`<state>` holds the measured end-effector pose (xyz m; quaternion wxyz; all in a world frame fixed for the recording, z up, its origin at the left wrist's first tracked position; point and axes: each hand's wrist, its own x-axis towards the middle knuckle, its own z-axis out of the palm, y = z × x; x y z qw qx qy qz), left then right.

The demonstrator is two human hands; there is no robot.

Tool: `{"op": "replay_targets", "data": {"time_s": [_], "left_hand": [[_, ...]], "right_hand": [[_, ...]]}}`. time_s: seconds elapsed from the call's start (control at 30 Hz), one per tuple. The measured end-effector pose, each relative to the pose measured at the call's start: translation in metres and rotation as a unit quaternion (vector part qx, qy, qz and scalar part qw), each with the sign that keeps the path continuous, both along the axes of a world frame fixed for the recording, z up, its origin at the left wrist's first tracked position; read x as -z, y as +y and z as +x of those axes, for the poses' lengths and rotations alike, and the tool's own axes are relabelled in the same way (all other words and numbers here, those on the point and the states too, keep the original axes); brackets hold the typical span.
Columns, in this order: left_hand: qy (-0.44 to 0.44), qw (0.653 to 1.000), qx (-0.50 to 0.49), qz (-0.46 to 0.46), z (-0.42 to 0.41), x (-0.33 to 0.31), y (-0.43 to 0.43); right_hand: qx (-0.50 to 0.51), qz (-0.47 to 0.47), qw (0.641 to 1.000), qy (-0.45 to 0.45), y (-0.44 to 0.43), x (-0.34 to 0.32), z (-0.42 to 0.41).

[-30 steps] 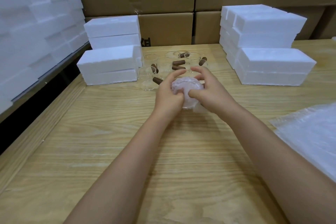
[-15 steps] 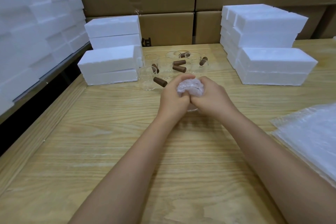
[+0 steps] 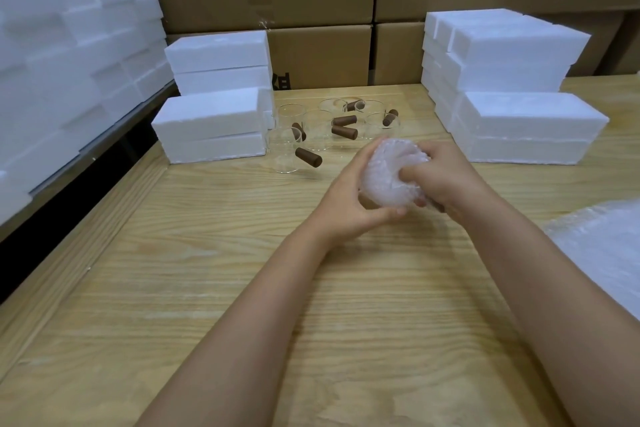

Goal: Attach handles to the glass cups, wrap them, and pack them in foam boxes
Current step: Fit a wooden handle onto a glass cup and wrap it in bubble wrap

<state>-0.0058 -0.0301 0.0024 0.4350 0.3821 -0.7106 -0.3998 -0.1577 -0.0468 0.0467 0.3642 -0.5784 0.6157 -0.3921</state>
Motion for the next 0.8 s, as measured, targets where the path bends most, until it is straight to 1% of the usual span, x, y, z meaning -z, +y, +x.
{"op": "replay_targets", "data": {"time_s": [0.1,0.17,0.27,0.33,0.4,0.53,0.63,0.73,0.8], "left_hand": [[0.010,0.999,-0.038,-0.011,0.000,0.000,-0.002],[0.030,0.997,-0.065,-0.008,0.001,-0.001,-0.003],[0.072,0.991,-0.103,0.036,0.000,-0.003,-0.003],[0.087,0.985,-0.131,0.065,0.000,-0.003,-0.006],[0.091,0.981,-0.147,0.084,0.002,-0.002,-0.009],[0.099,0.982,-0.131,0.096,0.004,-0.002,-0.008],[0.124,0.980,-0.101,0.115,0.007,-0.004,-0.007],[0.146,0.977,-0.069,0.141,0.010,-0.002,-0.008],[0.158,0.975,-0.069,0.140,0.012,-0.001,-0.009]], "right_hand": [[-0.045,0.045,0.998,-0.023,-0.001,-0.005,-0.008],[-0.084,0.061,0.991,-0.080,-0.001,-0.008,-0.015],[-0.126,0.051,0.971,-0.195,-0.001,-0.009,-0.025],[-0.144,0.035,0.960,-0.237,-0.003,-0.006,-0.029],[-0.134,0.016,0.953,-0.272,-0.005,-0.001,-0.029],[-0.096,0.005,0.956,-0.278,-0.008,0.007,-0.026],[-0.062,0.003,0.952,-0.300,-0.011,0.010,-0.025],[-0.051,-0.019,0.950,-0.308,-0.013,0.012,-0.025],[-0.052,-0.043,0.952,-0.298,-0.013,0.013,-0.023]]}}
